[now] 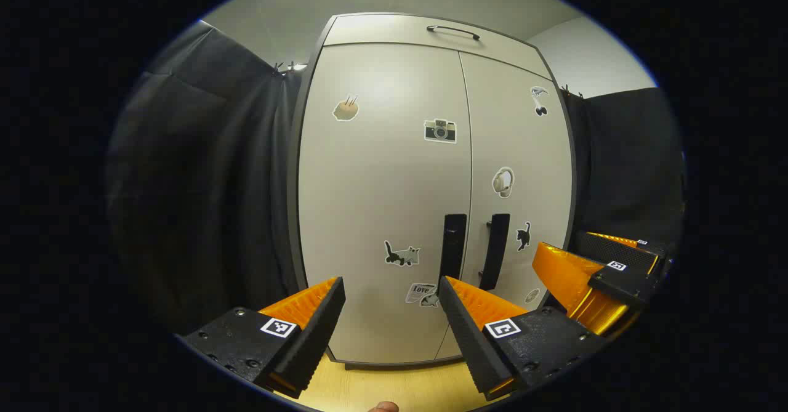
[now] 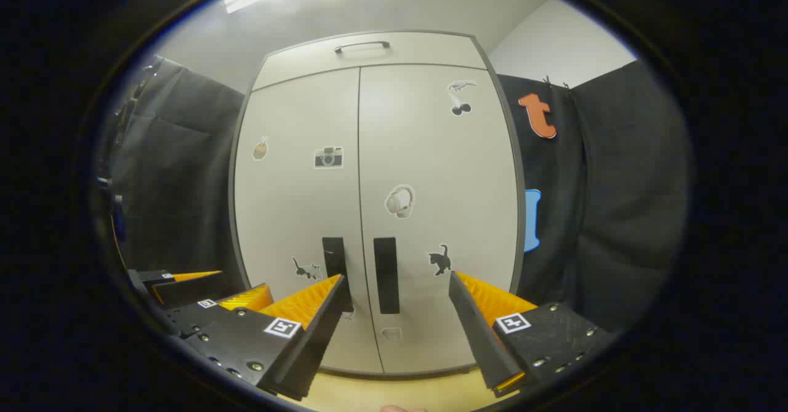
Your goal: Open the right door of the double-door shoe cabinet with the right hand, and open the left door with the left hand.
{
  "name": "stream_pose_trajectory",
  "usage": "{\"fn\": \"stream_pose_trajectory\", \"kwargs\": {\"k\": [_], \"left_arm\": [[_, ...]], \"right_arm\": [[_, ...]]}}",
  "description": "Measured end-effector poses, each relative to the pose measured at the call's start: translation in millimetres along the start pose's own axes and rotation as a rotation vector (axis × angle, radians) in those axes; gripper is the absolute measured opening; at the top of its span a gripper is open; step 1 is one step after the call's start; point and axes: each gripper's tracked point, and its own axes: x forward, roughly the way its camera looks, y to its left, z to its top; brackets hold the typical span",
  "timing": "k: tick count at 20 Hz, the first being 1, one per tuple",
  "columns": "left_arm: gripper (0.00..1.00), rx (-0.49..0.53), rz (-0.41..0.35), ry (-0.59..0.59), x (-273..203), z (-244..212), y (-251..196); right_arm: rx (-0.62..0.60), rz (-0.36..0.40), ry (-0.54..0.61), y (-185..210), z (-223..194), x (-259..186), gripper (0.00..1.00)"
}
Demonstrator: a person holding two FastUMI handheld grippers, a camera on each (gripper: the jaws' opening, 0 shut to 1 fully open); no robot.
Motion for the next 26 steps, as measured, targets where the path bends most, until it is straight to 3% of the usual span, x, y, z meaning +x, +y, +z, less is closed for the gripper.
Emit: {"fn": "stream_pose_trajectory", "kwargs": {"k": [12, 16, 17, 20, 21, 26], "left_arm": [[0.95, -0.011, 0.063, 0.005, 5.7, 2.3, 34.8], [0.96, -0.007, 0.092, 0.017, 7.1, -2.7, 49.2], [0.96, -0.007, 0.099, 0.022, 7.1, -4.0, 52.1], [0.96, -0.007, 0.116, 0.03, 7.0, -7.3, 60.2], [0.96, -0.005, 0.123, 0.031, 6.6, -7.7, 63.6], [0.95, -0.009, 0.146, 0.042, 7.8, -13.1, 74.0]], "right_arm": [[-0.027, 0.01, 0.06, 11.3, -28.3, 60.7, 0.99], [-0.042, -0.018, 0.071, 8.0, -37.7, 83.5, 0.87], [-0.044, -0.018, 0.079, 8.6, -40.9, 90.0, 0.74], [-0.053, -0.037, 0.092, 6.2, -49.1, 105.2, 0.73], [-0.052, -0.026, 0.095, 9.4, -49.7, 107.2, 0.53], [-0.084, -0.001, 0.095, 22.9, -54.2, 113.6, 0.54]]}}
